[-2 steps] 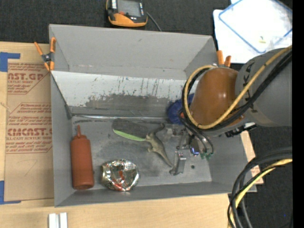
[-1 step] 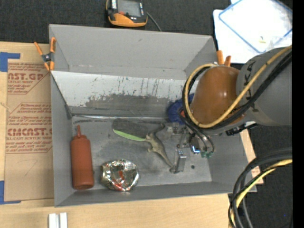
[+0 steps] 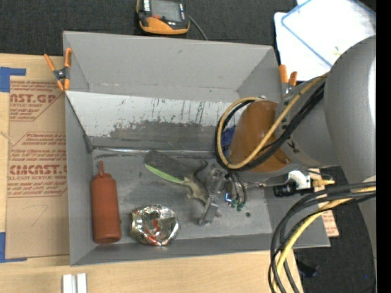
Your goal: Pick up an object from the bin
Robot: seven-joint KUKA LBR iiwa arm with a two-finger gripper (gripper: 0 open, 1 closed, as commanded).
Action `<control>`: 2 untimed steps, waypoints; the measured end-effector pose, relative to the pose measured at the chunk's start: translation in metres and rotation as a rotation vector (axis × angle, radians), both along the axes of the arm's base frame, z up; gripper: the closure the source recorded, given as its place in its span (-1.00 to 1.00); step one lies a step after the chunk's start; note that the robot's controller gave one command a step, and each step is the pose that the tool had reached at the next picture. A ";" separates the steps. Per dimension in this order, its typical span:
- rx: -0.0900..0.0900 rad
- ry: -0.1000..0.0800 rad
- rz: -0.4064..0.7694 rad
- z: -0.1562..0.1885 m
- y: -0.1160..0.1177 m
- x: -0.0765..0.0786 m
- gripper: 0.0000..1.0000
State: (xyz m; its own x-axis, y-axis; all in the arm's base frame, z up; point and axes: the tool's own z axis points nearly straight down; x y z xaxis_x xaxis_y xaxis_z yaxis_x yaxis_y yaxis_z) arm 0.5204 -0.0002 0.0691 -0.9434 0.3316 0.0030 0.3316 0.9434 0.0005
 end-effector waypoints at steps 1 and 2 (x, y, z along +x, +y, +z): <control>0.000 -0.006 0.633 0.048 0.002 0.041 -1.00; 0.001 -0.001 0.256 0.038 0.015 -0.001 -1.00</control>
Offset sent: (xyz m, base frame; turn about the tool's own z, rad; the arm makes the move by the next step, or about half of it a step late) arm -0.0291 0.0232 0.0309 0.0491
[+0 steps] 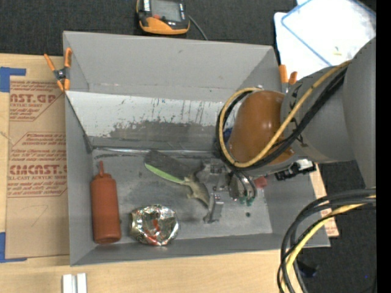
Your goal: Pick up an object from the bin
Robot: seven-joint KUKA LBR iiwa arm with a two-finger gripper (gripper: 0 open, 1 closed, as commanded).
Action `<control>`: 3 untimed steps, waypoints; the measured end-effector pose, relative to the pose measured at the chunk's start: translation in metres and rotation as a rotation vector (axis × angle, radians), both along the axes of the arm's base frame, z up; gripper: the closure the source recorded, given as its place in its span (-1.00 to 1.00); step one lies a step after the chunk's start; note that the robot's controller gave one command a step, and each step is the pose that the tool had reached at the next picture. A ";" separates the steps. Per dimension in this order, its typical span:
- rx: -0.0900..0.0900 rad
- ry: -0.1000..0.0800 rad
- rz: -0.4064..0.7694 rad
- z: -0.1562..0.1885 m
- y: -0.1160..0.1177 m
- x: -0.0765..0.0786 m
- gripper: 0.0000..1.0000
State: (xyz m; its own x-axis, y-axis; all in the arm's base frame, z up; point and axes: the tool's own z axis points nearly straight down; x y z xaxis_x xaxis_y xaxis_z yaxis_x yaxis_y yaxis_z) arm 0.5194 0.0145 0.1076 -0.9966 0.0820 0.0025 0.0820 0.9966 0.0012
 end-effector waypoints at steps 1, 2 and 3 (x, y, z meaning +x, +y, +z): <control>-0.001 -0.012 0.276 -0.031 0.013 0.011 -1.00; 0.001 0.000 -0.278 -0.038 -0.004 -0.018 1.00; 0.001 0.001 -0.278 -0.038 -0.004 -0.018 1.00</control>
Offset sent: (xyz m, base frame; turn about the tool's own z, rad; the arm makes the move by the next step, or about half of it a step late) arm -0.0183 -0.0045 -0.0376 0.2789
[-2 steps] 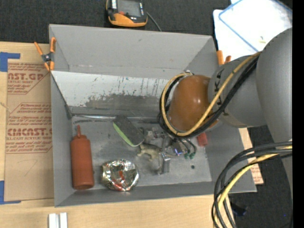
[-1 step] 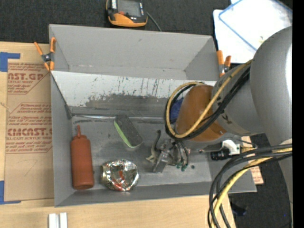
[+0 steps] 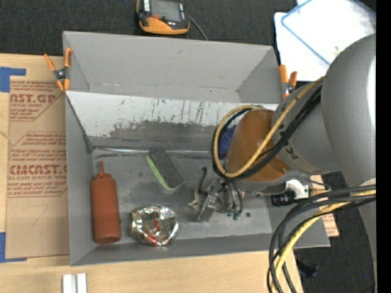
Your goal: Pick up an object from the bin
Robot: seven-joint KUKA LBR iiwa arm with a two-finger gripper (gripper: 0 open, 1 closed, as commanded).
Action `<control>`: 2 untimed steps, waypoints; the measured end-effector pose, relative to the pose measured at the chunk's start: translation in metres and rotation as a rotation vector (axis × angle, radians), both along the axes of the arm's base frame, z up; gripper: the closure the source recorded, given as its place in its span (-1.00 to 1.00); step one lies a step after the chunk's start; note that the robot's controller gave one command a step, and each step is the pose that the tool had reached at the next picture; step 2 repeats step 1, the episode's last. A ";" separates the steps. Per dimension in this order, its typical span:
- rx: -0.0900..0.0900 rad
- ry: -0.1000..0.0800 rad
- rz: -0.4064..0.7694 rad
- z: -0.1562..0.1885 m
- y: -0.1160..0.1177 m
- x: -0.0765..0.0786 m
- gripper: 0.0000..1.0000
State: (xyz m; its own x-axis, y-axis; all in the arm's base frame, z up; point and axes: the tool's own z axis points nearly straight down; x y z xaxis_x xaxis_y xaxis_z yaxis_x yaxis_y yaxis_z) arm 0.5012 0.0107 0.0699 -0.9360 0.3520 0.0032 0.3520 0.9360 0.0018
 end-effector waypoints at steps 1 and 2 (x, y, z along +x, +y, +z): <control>0.000 0.011 0.000 0.023 0.000 -0.003 1.00; 0.000 0.011 0.000 0.023 0.000 -0.003 1.00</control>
Offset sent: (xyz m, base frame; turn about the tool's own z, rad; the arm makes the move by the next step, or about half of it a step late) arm -0.0017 -0.0001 0.1082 0.0000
